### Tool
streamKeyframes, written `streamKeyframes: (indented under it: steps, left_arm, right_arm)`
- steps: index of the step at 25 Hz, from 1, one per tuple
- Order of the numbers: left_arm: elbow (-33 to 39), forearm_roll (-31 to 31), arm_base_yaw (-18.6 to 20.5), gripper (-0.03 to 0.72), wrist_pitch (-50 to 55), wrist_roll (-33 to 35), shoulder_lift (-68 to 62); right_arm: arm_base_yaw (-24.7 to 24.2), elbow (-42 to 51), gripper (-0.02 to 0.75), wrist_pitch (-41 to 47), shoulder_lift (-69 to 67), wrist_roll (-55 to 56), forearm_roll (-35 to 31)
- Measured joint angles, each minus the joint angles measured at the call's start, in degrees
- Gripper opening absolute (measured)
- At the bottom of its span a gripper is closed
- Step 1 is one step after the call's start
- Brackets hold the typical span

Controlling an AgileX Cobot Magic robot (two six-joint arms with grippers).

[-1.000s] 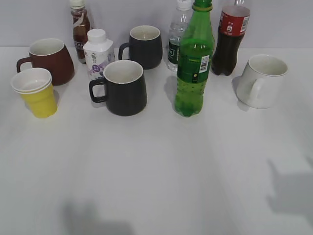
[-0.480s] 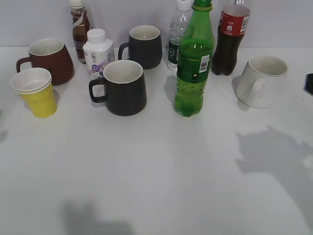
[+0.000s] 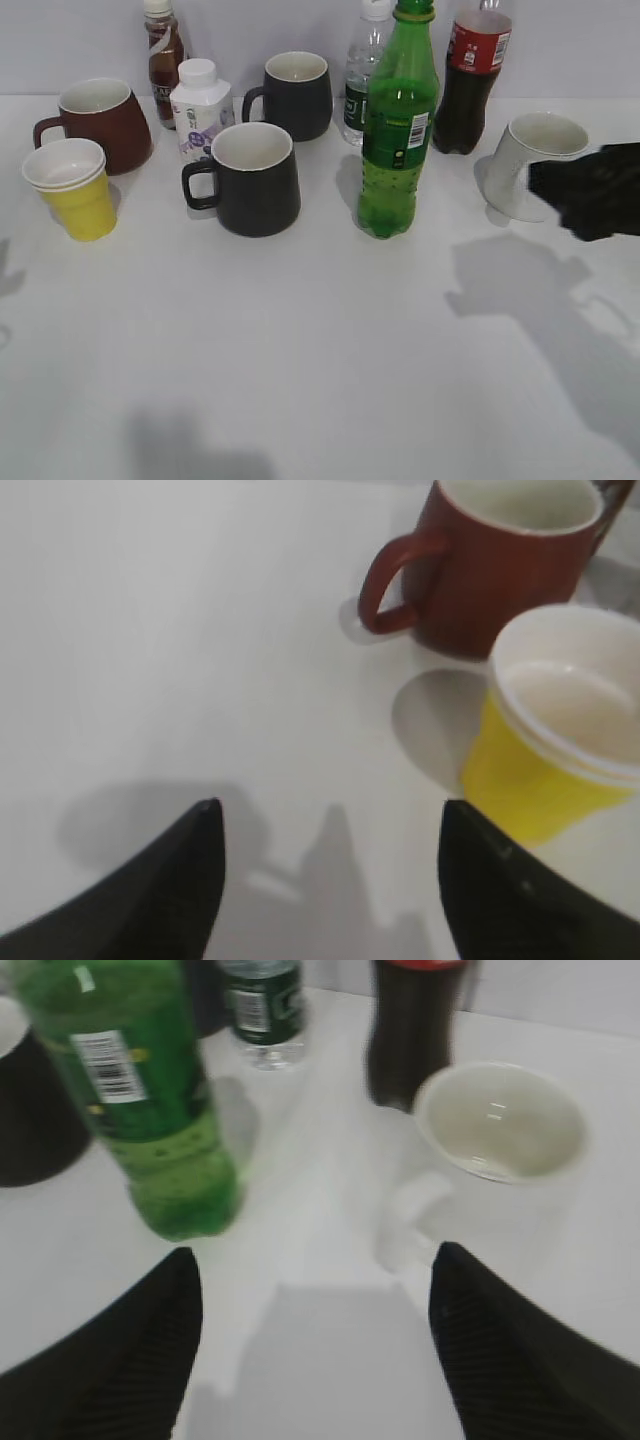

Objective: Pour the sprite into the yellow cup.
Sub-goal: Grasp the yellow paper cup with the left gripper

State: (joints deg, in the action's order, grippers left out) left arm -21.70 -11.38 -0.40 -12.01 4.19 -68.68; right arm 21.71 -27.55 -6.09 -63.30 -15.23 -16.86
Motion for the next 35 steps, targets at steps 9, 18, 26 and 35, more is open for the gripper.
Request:
streamKeyframes:
  steps: [9,18,26,35]
  left_arm:
    - [10.38,5.43,-7.24,0.514,-23.34,0.0,-2.12]
    - [9.25,9.14,-9.7,0.673,-44.64,0.0,-21.77]
    - [-0.82,12.93,-9.7,0.687,-50.97,-0.13,-35.75]
    - [-9.83,13.83,-9.7,0.645,-50.43,-2.76,-43.7]
  right_arm:
    - [3.99,0.08,0.521,-10.54,-8.75,3.13,1.01]
    - [4.05,0.13,0.521,-12.68,-9.98,5.59,1.25]
    - [4.05,0.13,0.521,-13.08,-9.98,5.73,1.93]
    - [4.05,0.13,0.521,-14.76,-9.98,5.79,3.28]
